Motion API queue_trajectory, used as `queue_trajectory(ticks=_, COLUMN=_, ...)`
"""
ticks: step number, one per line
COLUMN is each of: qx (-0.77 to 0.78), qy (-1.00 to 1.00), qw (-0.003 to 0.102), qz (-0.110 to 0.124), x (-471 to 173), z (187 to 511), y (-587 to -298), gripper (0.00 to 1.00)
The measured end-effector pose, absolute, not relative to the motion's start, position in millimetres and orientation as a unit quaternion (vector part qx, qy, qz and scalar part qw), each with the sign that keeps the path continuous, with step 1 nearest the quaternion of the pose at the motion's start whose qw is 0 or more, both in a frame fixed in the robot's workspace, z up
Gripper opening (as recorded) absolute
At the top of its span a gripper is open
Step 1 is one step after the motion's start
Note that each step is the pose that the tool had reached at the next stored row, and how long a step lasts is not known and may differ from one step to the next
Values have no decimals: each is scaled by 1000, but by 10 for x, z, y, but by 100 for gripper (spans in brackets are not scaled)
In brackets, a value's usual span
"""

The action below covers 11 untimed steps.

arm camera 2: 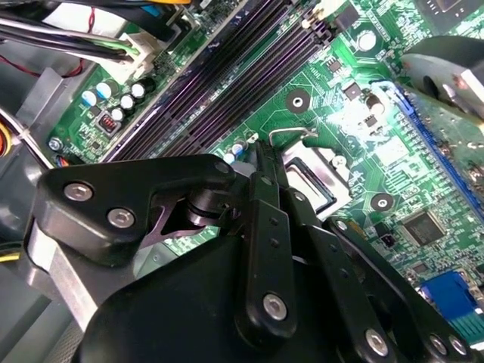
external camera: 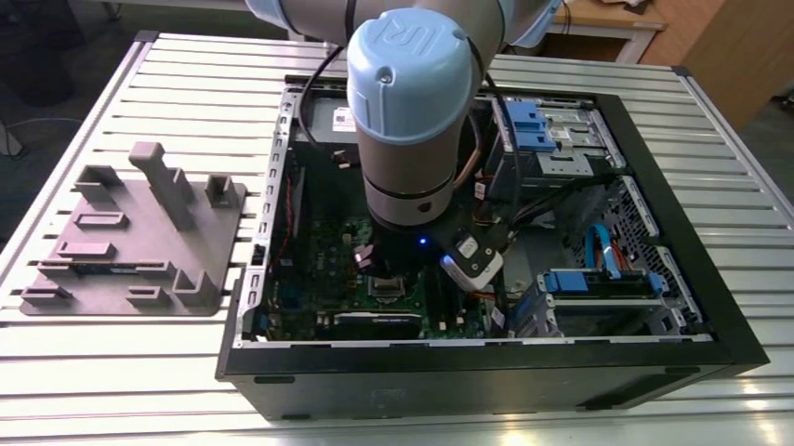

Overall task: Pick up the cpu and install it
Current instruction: 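Install the first cpu locking lever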

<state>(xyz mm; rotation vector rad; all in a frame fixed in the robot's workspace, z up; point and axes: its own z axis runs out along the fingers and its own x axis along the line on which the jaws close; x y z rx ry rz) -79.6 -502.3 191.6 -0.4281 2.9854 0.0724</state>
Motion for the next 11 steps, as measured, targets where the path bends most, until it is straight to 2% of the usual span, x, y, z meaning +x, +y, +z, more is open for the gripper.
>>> queue_trajectory(ticks=11, qx=-142, qy=988, qw=62, qz=24, x=-795, z=1885, y=-5064, gripper=10)
